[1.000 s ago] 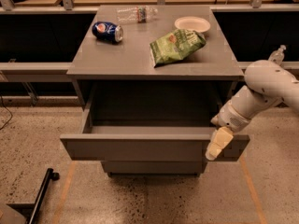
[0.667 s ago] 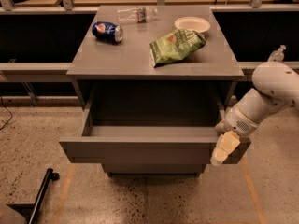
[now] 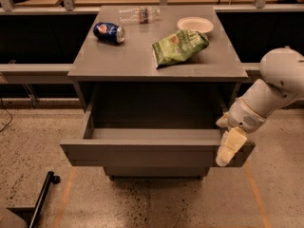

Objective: Open top drawer

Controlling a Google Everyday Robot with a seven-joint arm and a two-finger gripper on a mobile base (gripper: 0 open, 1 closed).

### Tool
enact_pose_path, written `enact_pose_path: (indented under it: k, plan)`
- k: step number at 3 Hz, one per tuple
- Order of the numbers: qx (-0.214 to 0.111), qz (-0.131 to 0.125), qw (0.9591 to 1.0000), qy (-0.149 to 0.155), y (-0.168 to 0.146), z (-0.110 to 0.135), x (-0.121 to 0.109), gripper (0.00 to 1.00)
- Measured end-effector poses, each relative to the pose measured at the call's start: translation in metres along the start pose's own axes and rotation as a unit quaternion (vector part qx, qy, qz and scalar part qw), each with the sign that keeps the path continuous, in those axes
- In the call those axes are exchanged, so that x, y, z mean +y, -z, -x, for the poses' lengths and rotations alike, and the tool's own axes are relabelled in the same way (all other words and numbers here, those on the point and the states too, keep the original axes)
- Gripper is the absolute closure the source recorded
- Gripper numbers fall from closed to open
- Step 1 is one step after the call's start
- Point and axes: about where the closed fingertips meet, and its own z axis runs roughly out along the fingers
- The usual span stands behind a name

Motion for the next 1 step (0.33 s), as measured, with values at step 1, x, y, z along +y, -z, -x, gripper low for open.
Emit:
enact_pose_path:
  k: [1]
  plan:
    - [0.000,0.000,1.0000,0.002,0.0002,0.0006,0.0001,0.00]
